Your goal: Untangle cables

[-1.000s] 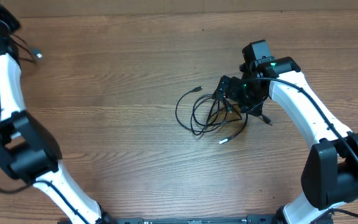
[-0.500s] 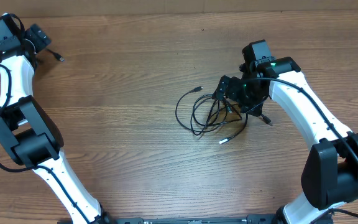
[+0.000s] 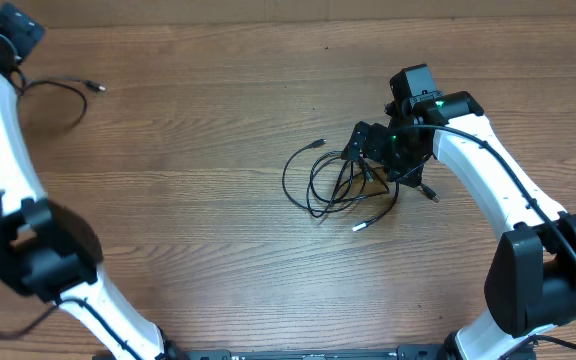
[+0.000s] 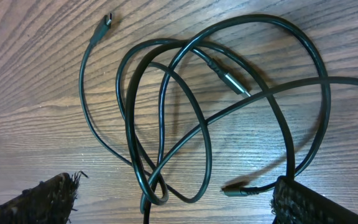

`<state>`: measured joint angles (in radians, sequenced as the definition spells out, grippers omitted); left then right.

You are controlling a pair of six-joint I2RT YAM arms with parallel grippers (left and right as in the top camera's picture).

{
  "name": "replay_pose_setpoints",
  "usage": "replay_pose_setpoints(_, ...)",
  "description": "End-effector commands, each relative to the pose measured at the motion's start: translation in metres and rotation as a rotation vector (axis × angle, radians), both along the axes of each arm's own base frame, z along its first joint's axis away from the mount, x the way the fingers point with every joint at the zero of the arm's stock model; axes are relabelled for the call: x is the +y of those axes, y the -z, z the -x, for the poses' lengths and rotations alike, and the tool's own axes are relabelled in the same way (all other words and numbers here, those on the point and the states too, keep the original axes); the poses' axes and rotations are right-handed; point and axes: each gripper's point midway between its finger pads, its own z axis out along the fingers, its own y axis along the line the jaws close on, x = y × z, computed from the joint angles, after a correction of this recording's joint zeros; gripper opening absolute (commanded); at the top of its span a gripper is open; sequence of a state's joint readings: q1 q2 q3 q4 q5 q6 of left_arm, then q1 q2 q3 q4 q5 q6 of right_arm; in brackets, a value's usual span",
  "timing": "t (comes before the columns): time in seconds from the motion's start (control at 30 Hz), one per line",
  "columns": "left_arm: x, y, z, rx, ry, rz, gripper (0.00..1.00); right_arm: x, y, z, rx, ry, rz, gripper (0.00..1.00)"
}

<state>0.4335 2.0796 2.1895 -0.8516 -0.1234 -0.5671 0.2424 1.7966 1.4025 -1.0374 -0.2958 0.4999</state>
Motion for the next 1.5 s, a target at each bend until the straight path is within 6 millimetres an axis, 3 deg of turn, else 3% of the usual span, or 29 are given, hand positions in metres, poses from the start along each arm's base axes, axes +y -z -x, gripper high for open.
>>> replay_pose_setpoints(0.0, 0.012, -0.016, 0.035, 0.018, -0.191, 0.002, 0.99, -0.001, -0.005, -0.006, -0.025, 0.0, 0.006, 1.0)
replay_pose_setpoints(0.13, -0.018, 0.006, 0.035, 0.057, -0.107, 0.172, 0.99, -0.001, -0.005, -0.006, -0.026, 0.0, 0.006, 1.0)
replay_pose_setpoints(0.3, -0.079, 0.014, 0.023, 0.046, 0.11, 0.414, 1.0, -0.001, -0.005, -0.006, -0.026, 0.0, 0.006, 1.0)
replay_pose_setpoints(0.47, -0.123, 0.017, 0.022, 0.089, 0.254, 0.477, 1.0, -0.001, -0.005, -0.006, -0.026, 0.0, 0.006, 1.0)
replay_pose_setpoints(0.8, -0.193, 0.034, 0.037, 0.248, 0.349, 0.529, 1.0, -0.001, -0.005, -0.006, -0.025, 0.0, 0.006, 1.0)
replay_pose_setpoints(1.13, -0.237, 0.036, 0.039, 0.298, 0.429, 0.53, 1.0, -0.001, -0.005, -0.006, -0.026, 0.0, 0.006, 1.0)
replay_pose_setpoints(1.47, -0.239, 0.038, 0.043, 0.317, 0.431, 0.533, 1.0, -0.001, -0.005, -0.006, -0.026, 0.0, 0.006, 1.0)
